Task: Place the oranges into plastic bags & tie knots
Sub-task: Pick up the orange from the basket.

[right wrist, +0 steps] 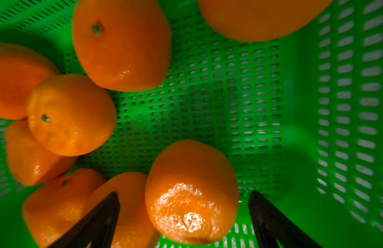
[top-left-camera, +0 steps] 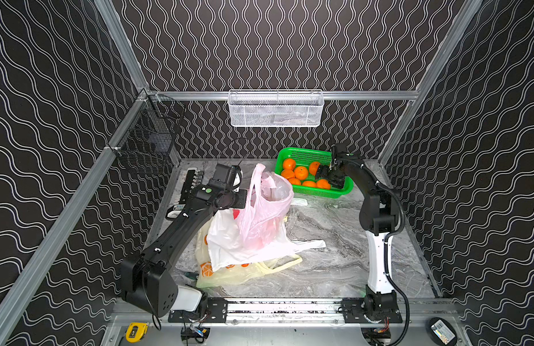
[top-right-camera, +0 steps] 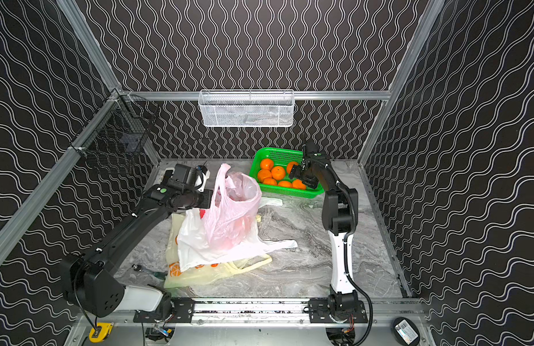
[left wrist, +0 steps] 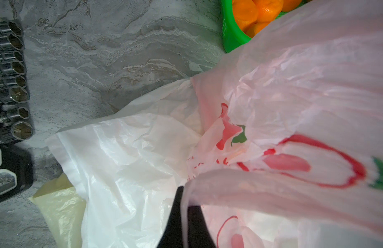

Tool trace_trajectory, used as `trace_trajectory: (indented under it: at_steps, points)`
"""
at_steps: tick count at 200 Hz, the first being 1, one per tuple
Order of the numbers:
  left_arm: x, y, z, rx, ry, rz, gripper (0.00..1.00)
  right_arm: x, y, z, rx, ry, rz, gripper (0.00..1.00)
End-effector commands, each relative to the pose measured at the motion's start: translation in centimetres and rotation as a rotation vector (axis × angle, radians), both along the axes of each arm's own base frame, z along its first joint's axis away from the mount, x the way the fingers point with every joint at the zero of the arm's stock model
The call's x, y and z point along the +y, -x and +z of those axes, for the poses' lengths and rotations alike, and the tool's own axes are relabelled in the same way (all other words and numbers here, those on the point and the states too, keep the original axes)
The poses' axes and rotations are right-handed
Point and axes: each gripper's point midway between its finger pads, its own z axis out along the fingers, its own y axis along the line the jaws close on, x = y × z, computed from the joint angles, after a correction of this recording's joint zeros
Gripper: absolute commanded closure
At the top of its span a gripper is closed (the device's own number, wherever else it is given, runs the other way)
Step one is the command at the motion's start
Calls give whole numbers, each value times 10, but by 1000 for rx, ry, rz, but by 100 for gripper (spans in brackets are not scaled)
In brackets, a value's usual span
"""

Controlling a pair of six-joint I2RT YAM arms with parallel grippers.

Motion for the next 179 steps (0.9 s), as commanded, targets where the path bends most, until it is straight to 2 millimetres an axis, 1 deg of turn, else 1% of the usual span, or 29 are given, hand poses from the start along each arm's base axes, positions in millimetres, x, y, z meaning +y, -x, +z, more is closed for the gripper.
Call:
trace_trajectory:
  at_steps: [1, 28, 49, 63, 85, 109, 125, 142, 147, 150, 155, 156, 169, 179]
  points:
    - [-2, 0, -1, -4, 1, -9, 100, -3, 7, -11, 51, 13, -16, 8]
    - [-3, 0, -2, -1, 8, -9, 100, -4, 9, -25, 81, 19, -13, 13]
    - [-4, 0, -2, 0, 12, -11, 100, -5, 9, -29, 83, 26, -16, 21]
    - [-4, 0, -2, 3, 13, -9, 100, -6, 8, -29, 81, 29, -18, 27]
    - [-8, 0, -1, 5, 36, -10, 100, -7, 8, -23, 65, 34, -19, 34]
    - [-10, 0, 2, 2, 64, -7, 100, -10, 8, -14, 47, 42, -23, 38]
    - [-13, 0, 6, 1, 108, -5, 100, -14, 9, 2, 27, 53, -26, 38]
    - [-16, 0, 12, -1, 193, -6, 100, -20, 13, 30, -19, 75, -29, 40]
    - [-17, 0, 14, -1, 227, -9, 100, -21, 13, 44, -47, 78, -30, 40]
    - [-18, 0, 15, 0, 249, -11, 100, -22, 15, 48, -57, 79, -28, 40]
    - [-20, -1, 18, -2, 285, -16, 100, -21, 16, 63, -93, 75, -21, 40]
    - [-20, -1, 19, -3, 291, -14, 100, -21, 17, 63, -93, 75, -19, 40]
    - [-26, -1, 25, -6, 389, -33, 100, -21, 26, 95, -164, 65, -14, 41]
    - [-32, 1, 31, -10, 457, -55, 100, -21, 36, 115, -208, 55, -11, 42]
